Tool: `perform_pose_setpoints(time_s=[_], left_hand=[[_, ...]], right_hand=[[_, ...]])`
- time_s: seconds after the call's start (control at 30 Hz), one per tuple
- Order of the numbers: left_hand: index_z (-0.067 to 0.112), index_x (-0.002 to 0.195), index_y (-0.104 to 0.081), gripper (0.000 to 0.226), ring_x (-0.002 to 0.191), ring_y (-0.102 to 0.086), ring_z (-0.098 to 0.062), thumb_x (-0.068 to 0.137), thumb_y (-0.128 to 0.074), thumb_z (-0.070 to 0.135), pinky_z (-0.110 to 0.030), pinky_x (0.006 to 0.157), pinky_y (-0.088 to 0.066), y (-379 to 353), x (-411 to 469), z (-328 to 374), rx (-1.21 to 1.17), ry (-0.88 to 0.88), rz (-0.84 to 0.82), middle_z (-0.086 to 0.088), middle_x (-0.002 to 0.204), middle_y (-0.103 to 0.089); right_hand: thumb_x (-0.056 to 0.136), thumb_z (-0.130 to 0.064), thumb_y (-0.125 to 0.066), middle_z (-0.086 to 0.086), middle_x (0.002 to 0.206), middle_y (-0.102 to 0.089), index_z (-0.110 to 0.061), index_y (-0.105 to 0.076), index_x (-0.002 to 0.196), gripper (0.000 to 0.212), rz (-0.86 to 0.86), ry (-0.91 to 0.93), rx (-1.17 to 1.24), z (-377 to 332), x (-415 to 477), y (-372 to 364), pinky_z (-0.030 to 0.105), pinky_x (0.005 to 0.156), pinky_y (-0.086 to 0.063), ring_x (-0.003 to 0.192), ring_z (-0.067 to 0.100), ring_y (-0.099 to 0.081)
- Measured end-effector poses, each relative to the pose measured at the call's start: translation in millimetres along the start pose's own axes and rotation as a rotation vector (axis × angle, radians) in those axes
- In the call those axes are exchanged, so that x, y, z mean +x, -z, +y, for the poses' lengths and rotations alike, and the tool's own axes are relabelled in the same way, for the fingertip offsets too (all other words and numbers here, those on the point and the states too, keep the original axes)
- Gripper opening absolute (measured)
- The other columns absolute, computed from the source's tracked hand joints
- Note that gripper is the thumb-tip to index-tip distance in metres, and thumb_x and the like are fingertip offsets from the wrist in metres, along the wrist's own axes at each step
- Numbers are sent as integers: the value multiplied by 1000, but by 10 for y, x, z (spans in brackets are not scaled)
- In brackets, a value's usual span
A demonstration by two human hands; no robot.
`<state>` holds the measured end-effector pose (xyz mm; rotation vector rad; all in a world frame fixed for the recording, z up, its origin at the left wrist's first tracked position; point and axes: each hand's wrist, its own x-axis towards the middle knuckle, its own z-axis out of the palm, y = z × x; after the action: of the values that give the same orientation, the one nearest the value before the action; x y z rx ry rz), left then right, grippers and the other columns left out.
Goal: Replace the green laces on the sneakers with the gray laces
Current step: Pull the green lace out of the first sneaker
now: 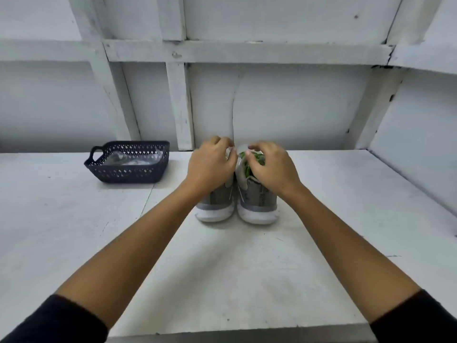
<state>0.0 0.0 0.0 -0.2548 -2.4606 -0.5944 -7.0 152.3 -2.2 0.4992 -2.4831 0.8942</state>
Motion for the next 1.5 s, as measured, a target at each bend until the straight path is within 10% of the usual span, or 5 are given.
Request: perform_pose_setpoints(time_s=[0.47, 0.87, 1.5], left_hand=[[15, 137, -42, 73, 132, -35, -23, 76, -73, 40, -31, 105, -34, -460, -653, -115, -315, 363, 255, -11, 140, -40], [10, 96, -54, 41, 100, -59, -23, 75, -74, 39, -32, 67, -46, -513, -650, -71, -288, 457, 483, -3, 108, -61], [13, 113, -49, 55, 104, -58, -27, 77, -61, 52, -45, 75, -53, -388, -756, -308, -191, 330, 505, -6, 120, -57]], right_hand=[[74, -41, -74, 2, 130, -49, -17, -42, 136, 74, 301, -232, 250, 149, -542, -506, 30, 97, -43, 124, 13, -39], [72, -46, -75, 3, 111, -59, -8, -55, 108, 56, 480, -340, 223, 133, -616, -641, 26, 68, -46, 102, 19, -59], [71, -55, -71, 1, 120, -55, -11, -54, 116, 65, 427, -266, 261, 378, -699, -475, 5, 69, -38, 104, 12, -56]])
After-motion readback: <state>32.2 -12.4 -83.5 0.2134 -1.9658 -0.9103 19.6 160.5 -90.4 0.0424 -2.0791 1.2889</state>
